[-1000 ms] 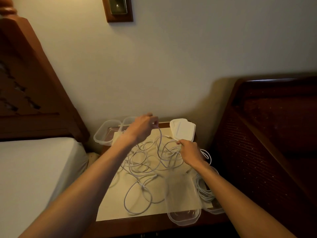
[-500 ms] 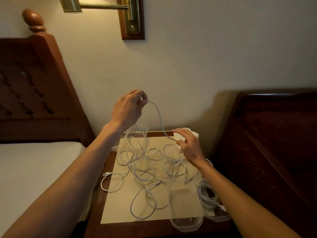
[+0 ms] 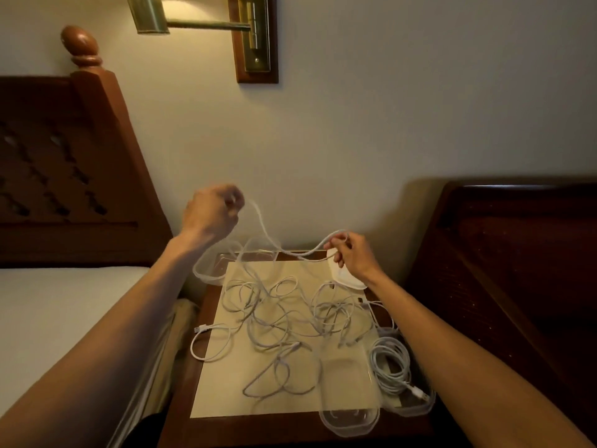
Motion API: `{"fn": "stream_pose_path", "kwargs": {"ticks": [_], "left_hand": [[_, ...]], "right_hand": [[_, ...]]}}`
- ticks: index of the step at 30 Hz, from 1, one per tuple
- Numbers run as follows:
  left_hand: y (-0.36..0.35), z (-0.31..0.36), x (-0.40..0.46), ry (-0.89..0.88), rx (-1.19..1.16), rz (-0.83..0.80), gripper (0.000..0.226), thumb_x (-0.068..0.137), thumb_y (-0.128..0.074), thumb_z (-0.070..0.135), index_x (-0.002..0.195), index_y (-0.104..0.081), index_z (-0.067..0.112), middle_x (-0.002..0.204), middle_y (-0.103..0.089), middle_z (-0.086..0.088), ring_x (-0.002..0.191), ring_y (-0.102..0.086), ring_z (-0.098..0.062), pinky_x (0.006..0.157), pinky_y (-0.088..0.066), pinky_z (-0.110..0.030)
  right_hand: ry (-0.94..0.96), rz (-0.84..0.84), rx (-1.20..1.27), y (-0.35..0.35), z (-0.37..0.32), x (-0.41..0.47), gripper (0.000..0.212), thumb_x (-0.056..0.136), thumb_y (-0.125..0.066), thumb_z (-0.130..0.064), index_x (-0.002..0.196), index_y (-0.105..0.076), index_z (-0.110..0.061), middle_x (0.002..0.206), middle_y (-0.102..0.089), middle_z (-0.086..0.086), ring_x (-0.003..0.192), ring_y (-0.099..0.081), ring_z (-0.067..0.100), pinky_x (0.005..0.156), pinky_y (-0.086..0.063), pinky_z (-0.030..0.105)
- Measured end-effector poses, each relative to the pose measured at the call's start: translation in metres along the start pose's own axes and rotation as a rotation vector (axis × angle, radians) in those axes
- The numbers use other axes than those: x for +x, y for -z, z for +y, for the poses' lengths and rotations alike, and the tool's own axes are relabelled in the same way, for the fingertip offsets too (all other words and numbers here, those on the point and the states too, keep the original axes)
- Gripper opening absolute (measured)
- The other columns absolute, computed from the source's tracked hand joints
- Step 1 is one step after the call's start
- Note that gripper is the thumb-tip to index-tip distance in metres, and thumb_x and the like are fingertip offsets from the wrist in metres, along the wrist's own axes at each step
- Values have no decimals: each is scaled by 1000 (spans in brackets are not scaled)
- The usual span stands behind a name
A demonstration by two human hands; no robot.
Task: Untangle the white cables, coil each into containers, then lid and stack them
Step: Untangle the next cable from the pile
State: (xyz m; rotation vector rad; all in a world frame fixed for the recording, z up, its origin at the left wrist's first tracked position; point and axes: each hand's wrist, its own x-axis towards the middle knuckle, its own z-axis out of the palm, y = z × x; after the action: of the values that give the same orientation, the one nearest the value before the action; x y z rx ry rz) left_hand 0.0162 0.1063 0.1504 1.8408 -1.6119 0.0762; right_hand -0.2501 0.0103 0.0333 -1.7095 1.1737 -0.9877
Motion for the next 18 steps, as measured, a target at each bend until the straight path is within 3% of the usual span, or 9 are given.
{"fn": "stream_pose_path", "kwargs": {"ticks": [3,4,6,8,10,13,15,18], "left_hand": [[-16,-15,-18,178,149,-354,24,91,-58,4,106,-71,16,109,-71,-4,89,-66,-21,75,-56,-35],[-19,-13,-21,202,180,-393,31,89,-58,1,114,-70,15,113,-70,-5,91,-67,-21,77,-57,-34],[-22,1,-20,157,128,-255,40,90,-55,-1,124,-65,16,119,-68,-5,100,-67,-22,83,-55,-33],[-29,23,-19,64,-139,-111,35,95,-52,5,126,-63,16,117,-69,-4,98,-67,-24,83,-53,-34],[-38,50,-22,-8,-380,-153,36,100,-49,17,135,-55,17,123,-65,-2,85,-67,-26,73,-54,-37],[-57,68,-21,-73,-431,-225,46,102,-45,17,147,-36,20,139,-49,-2,86,-66,-22,65,-55,-29],[-62,67,-18,-73,-444,-260,42,102,-44,11,143,-42,16,133,-53,-7,84,-66,-22,60,-56,-24],[-60,65,-16,-187,-425,-261,19,99,-49,6,109,-64,11,92,-64,-5,71,-64,-25,55,-58,-32]], "right_hand": [[28,5,-15,10,-27,11,14,99,-53,-13,93,-64,-7,83,-74,8,49,-54,6,48,-43,19],[30,-8,-60,12,-35,13,15,99,-54,-15,94,-66,-7,82,-73,6,50,-55,1,52,-43,18],[65,-36,-151,14,-47,16,18,99,-54,-18,96,-69,-8,79,-73,2,59,-60,-5,62,-43,16],[95,-76,-186,15,-60,18,20,99,-54,-20,95,-71,-11,77,-73,-1,70,-65,0,69,-45,17],[127,-133,-207,15,-72,18,20,99,-54,-21,97,-71,-12,77,-73,-1,74,-67,7,71,-48,20],[162,-190,-284,19,-89,12,20,98,-56,-23,102,-72,-11,79,-73,-1,71,-66,4,65,-46,14],[188,-193,-317,26,-95,7,20,98,-56,-24,101,-73,-12,77,-72,-1,61,-61,-4,58,-41,8],[221,-222,-314,39,-95,1,19,98,-57,-20,95,-73,-12,71,-70,0,54,-57,-5,56,-42,8]]}}
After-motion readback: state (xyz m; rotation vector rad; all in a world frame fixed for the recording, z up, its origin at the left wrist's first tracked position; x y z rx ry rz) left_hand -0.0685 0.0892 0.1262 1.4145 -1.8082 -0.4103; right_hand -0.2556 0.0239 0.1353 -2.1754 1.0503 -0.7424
